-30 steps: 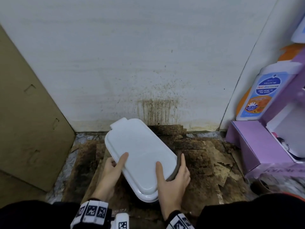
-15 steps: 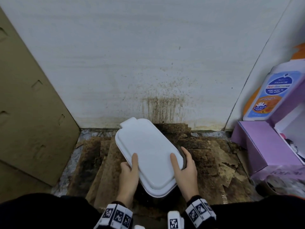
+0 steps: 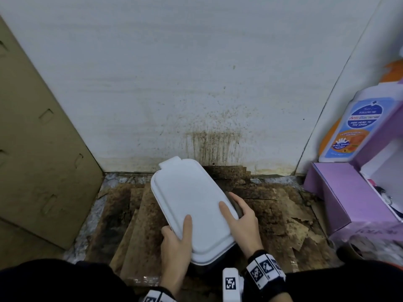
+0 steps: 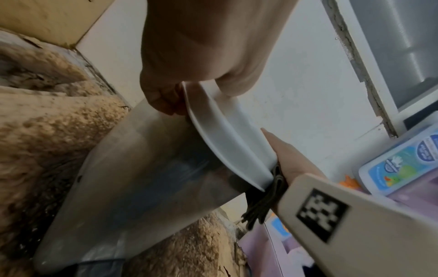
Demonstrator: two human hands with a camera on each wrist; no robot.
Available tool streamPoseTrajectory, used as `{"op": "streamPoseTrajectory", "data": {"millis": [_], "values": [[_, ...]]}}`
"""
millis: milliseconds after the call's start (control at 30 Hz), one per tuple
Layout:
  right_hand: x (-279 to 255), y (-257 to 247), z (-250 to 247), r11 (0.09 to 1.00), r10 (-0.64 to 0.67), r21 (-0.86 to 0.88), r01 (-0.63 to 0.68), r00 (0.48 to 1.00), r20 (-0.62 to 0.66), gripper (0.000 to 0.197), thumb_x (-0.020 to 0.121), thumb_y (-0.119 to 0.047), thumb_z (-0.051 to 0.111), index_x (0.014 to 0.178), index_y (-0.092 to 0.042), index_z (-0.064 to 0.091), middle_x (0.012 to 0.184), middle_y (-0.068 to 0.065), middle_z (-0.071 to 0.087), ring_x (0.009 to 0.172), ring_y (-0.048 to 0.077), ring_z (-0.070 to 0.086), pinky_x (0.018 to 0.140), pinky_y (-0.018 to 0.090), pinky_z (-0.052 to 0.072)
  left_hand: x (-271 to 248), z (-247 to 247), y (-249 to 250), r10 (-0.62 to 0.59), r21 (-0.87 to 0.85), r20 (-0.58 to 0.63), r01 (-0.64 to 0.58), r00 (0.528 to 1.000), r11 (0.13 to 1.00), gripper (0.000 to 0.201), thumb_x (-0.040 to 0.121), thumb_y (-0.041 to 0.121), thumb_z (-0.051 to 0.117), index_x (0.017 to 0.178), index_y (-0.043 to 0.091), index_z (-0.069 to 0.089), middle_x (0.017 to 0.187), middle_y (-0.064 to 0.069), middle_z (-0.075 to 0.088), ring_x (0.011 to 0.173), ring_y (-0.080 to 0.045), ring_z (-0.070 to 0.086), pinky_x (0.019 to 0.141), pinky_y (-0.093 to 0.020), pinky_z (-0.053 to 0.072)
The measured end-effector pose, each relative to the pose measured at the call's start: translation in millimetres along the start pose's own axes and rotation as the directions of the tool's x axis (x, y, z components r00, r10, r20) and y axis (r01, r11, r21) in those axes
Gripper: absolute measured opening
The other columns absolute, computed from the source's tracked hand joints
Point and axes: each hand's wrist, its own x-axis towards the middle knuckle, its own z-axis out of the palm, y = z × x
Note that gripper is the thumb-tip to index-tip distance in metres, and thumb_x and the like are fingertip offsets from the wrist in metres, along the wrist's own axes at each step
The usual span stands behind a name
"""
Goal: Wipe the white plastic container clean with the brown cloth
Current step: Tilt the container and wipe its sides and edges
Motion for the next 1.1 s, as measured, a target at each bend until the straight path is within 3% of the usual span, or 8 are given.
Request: {"op": "streamPoseTrajectory", "data": {"millis": [133,367,533,700,800,900,967,1100], "values": [[-18,0,10,0.998,0.056,0.038,-0.051,0.987,-0.151,0.057,0.082,-0.063,0.071,0.134,-0.044,0.058,0.133,-0.017,0.059,0.124,0.010,0.055,0.106,0.044,0.050,18,-11,-1,0.049,-0.045,0.125,-0.044,0.991,0.998,0.053,0.088,0.067,0.060,0.103,0.018,0.050,0.103,0.000,0.065,0.096,-0.017,0.065,0.085,-0.041,0.055],[-62,-6,50,0.984,0.176,0.046,-0.171,0.912,-0.370,0.059,0.094,-0.055,0.059,0.148,-0.038,0.043,0.148,-0.005,0.044,0.139,0.020,0.039,0.113,0.046,0.040,45,-38,5,0.142,-0.055,0.346,-0.131,0.928,0.990,0.048,0.091,0.062,0.060,0.115,0.020,0.058,0.110,0.003,0.071,0.098,-0.006,0.071,0.086,-0.034,0.058],[-60,9,58,0.994,0.110,0.064,-0.094,0.939,-0.327,0.048,0.103,-0.048,0.041,0.151,-0.038,0.041,0.144,-0.004,0.045,0.136,0.017,0.040,0.114,0.045,0.038,51,-39,1,0.157,-0.098,0.347,-0.131,0.924,0.986,0.040,0.095,0.058,0.056,0.116,0.025,0.060,0.109,0.009,0.073,0.091,0.002,0.071,0.077,-0.024,0.054],[-39,11,40,0.971,0.109,0.238,-0.026,0.934,-0.340,0.037,0.108,-0.035,0.039,0.142,-0.031,0.054,0.142,-0.010,0.056,0.134,0.015,0.052,0.112,0.043,0.045,58,-35,-9,0.181,-0.106,0.331,-0.154,0.926,0.982,0.046,0.090,0.069,0.058,0.116,0.032,0.064,0.115,0.008,0.071,0.104,-0.008,0.069,0.095,-0.041,0.056],[-19,-4,25,0.973,0.034,0.225,0.050,0.934,-0.356,0.039,0.109,-0.034,0.038,0.145,-0.029,0.051,0.146,-0.013,0.053,0.137,0.013,0.049,0.116,0.044,0.041,55,-33,-10,0.193,-0.028,0.299,-0.194,0.935,0.981,0.057,0.094,0.068,0.052,0.138,0.031,0.052,0.134,0.006,0.050,0.116,-0.007,0.056,0.104,-0.037,0.045],[3,-33,15,0.983,-0.117,0.111,0.149,0.961,-0.251,0.041,0.109,-0.037,0.037,0.148,-0.032,0.048,0.148,-0.016,0.050,0.136,0.009,0.048,0.115,0.041,0.041,45,-31,-13,0.207,0.020,0.316,-0.225,0.926,0.974,0.072,0.098,0.067,0.039,0.159,0.032,0.024,0.153,0.011,0.029,0.136,-0.012,0.042,0.109,-0.035,0.036],[19,-53,19,0.973,-0.230,-0.026,0.228,0.968,-0.102,0.040,0.109,-0.034,0.037,0.147,-0.031,0.048,0.147,-0.015,0.051,0.133,0.002,0.046,0.115,0.034,0.039,44,-28,-19,0.224,-0.022,0.333,-0.230,0.916,0.973,0.071,0.097,0.069,0.034,0.160,0.037,0.020,0.157,0.012,0.027,0.141,-0.012,0.038,0.115,-0.037,0.033],[53,-65,45,0.765,-0.395,-0.407,0.499,0.863,0.317,0.046,0.110,-0.032,0.035,0.154,-0.022,0.040,0.159,-0.003,0.040,0.148,0.013,0.034,0.122,0.031,0.024,48,-26,-25,0.208,-0.058,0.348,-0.200,0.914,0.978,0.076,0.093,0.079,0.032,0.158,0.043,0.020,0.161,0.010,0.030,0.146,-0.012,0.034,0.122,-0.046,0.029]]}}
